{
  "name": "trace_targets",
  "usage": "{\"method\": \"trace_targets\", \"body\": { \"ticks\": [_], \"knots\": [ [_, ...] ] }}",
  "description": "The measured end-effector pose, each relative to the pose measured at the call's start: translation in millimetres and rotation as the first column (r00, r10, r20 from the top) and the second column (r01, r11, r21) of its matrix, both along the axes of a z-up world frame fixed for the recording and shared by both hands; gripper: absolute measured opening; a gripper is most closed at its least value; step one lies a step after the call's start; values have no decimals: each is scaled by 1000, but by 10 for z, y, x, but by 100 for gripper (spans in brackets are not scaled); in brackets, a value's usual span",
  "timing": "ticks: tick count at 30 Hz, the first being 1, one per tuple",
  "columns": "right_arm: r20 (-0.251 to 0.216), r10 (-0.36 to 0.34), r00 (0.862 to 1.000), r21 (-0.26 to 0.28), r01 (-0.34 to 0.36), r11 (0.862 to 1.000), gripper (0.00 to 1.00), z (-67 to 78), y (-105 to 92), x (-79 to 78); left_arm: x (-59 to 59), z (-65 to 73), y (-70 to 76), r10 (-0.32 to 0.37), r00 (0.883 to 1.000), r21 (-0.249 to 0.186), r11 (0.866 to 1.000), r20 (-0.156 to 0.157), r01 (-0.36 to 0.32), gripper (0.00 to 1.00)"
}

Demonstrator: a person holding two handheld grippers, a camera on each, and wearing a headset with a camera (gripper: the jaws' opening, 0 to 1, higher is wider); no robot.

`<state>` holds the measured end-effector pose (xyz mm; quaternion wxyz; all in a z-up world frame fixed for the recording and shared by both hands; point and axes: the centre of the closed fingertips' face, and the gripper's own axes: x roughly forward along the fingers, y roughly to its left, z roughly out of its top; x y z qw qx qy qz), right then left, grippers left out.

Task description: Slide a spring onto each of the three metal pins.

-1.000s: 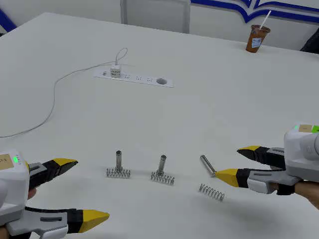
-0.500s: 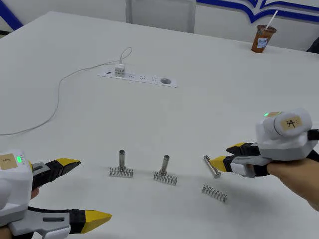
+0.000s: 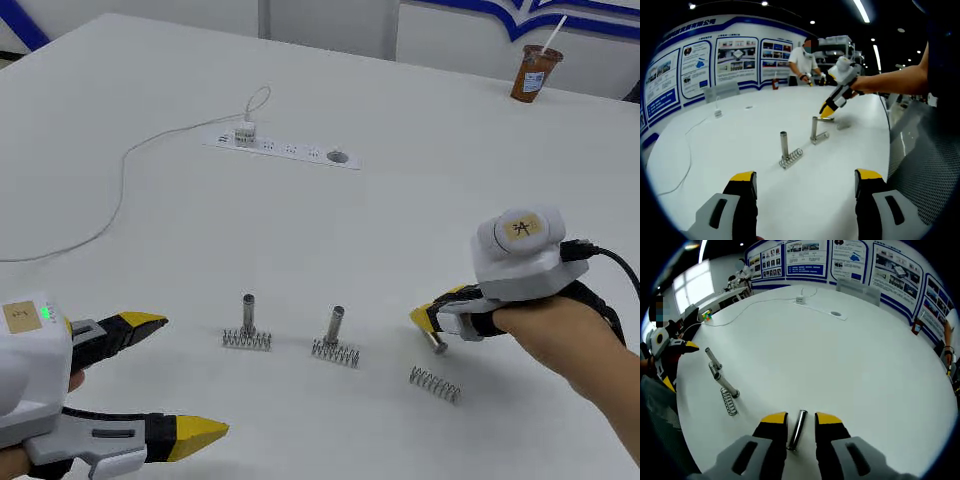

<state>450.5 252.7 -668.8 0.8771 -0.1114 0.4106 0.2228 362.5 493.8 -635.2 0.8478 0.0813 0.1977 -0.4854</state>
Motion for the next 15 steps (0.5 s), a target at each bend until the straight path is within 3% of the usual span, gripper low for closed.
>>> {"method": "trace_targets", "body": {
  "ticks": [15],
  "knots": [
    [-65,-64,996,3,64,998,17,-141,-28,55,1,2,-14,-6,1000,-5,1000,1,6,81]
  ]
}}
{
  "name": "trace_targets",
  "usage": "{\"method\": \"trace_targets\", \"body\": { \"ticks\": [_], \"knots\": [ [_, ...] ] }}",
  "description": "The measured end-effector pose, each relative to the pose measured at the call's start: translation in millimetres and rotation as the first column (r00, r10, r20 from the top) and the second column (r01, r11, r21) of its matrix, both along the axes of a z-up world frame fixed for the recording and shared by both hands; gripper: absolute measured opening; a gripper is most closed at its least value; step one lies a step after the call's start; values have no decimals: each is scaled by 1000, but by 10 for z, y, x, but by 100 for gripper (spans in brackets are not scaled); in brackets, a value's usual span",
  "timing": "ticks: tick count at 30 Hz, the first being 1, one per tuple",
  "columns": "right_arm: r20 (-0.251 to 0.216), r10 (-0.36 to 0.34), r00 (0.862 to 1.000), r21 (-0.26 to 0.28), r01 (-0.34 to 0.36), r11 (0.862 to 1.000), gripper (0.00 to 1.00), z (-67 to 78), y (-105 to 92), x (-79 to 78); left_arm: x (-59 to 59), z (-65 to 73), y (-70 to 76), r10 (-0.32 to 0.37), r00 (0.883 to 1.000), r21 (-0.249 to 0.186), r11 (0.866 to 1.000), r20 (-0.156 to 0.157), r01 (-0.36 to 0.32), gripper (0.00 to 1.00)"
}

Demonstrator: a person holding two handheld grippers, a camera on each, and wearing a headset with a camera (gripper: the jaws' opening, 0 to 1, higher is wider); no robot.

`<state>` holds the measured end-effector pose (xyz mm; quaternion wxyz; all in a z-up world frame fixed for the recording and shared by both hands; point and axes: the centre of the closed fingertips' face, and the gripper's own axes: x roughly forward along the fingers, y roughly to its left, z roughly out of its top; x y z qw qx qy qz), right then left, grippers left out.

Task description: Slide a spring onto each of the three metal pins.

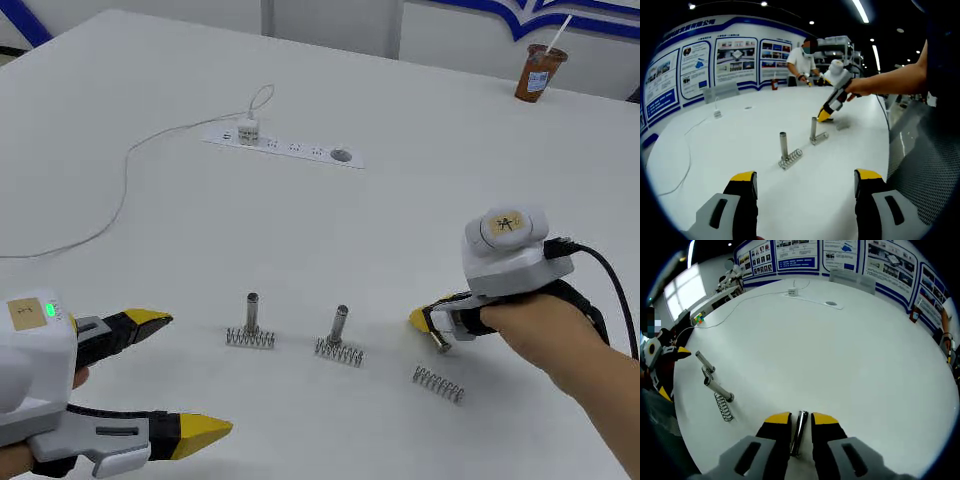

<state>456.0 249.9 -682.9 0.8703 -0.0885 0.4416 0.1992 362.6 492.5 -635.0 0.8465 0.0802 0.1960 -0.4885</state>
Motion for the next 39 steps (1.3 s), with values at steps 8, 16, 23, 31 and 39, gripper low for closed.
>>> {"method": "trace_targets", "body": {
  "ticks": [8,16,23,31,39],
  "knots": [
    [-17,-15,1000,-23,14,1000,13,-23,-29,20,0,-13,5,1,1000,-1,1000,-3,-1,81],
    [-25,-2,1000,-72,0,997,10,-26,8,5,9,-9,-1,-2,1000,-2,1000,-4,2,80],
    [-55,-11,998,-89,6,996,9,-31,4,-2,18,1,1,-3,1000,0,1000,-1,3,80],
    [-54,-30,998,-75,26,997,9,-31,-11,-11,18,11,-1,-4,1000,-1,1000,2,4,80],
    [-22,-46,999,-18,46,999,8,91,-5,-54,29,29,5,-3,1000,0,1000,7,3,79]
  ]
}}
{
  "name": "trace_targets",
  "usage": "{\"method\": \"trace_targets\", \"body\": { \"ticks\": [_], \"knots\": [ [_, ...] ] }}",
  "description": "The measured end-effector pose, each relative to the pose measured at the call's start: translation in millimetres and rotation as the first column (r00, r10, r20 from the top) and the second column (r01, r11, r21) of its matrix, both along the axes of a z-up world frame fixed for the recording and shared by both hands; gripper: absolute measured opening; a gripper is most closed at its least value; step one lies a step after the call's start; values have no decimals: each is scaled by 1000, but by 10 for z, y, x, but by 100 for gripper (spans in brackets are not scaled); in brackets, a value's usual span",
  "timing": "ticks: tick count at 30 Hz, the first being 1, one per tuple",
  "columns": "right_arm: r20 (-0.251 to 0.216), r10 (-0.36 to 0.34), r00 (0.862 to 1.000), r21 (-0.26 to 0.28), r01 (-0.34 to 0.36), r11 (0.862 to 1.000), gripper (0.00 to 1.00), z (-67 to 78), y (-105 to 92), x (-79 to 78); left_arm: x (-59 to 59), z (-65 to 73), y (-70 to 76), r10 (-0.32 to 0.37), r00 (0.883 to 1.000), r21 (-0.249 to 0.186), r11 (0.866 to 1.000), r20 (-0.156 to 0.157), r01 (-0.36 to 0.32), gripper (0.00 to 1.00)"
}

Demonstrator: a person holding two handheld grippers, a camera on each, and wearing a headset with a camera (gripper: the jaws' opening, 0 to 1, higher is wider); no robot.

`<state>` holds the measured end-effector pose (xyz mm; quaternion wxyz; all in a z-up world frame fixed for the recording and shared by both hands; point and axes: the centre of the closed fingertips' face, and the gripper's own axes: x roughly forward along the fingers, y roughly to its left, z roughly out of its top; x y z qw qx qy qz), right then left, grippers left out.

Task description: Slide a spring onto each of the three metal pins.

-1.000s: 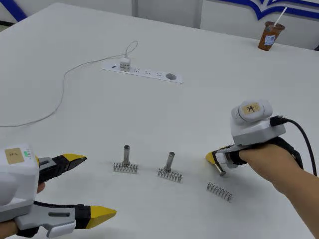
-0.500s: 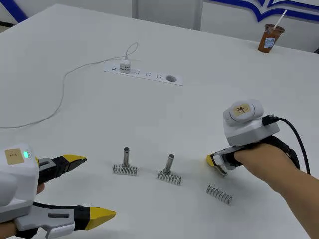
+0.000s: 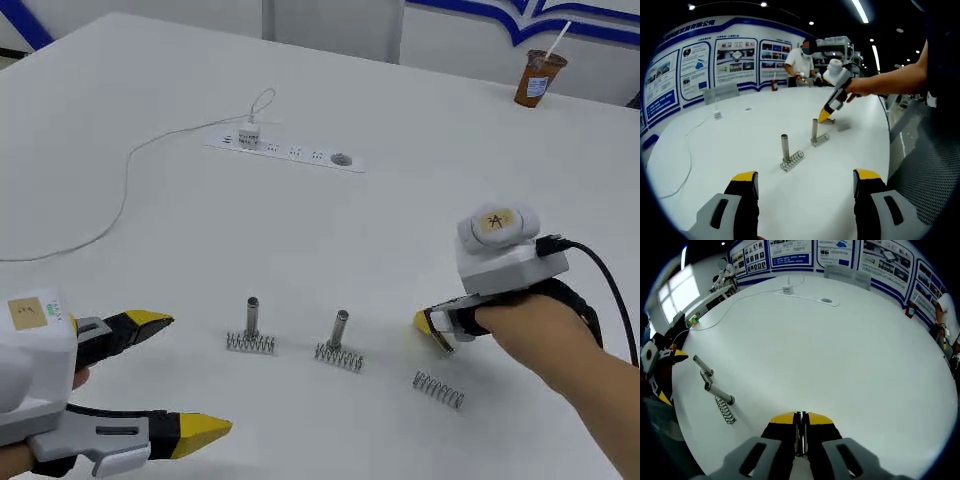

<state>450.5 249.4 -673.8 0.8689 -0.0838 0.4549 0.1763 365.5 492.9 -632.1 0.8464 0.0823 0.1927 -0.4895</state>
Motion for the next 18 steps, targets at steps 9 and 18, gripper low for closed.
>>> {"method": "trace_targets", "body": {
  "ticks": [9,18],
  "knots": [
    [44,-1,999,12,1,1000,9,196,-29,-132,10,44,-18,-2,1000,-3,1000,14,2,79],
    [84,-9,996,29,7,1000,9,325,-44,-288,-3,58,-22,-4,1000,-2,1000,19,4,79]
  ]
}}
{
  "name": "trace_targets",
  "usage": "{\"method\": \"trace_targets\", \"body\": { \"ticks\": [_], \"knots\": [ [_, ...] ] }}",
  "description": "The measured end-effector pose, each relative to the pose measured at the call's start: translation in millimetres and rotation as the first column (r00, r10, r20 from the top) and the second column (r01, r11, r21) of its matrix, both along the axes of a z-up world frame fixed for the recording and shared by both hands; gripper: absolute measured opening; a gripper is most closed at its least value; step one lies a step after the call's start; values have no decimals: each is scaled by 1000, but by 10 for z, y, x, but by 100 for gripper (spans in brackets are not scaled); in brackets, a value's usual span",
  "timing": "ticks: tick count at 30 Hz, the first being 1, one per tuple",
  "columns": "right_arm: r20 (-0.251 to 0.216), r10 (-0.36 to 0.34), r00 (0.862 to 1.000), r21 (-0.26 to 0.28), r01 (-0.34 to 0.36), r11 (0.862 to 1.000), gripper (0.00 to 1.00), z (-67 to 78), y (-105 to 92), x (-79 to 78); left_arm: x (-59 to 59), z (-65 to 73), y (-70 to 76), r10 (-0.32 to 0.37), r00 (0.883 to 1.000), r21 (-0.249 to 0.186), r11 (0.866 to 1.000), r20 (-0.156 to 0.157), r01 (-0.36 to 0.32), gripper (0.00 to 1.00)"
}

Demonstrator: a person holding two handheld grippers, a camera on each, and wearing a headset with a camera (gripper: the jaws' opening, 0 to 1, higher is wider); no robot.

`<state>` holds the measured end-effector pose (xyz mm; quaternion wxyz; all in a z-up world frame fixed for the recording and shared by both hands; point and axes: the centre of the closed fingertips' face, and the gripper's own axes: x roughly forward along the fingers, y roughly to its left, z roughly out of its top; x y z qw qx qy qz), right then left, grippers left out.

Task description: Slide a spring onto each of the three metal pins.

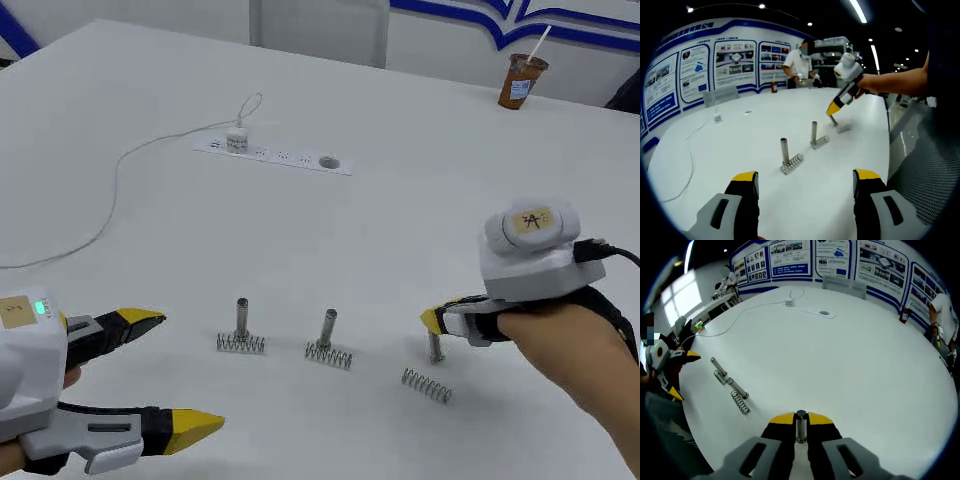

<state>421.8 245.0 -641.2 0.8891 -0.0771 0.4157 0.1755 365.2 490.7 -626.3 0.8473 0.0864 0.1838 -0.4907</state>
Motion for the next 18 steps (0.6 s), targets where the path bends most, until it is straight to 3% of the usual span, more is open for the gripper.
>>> {"method": "trace_targets", "body": {
  "ticks": [18],
  "knots": [
    [44,16,999,-4,-16,1000,9,37,-39,-189,20,38,-13,-3,1000,-2,1000,9,3,78]
  ]
}}
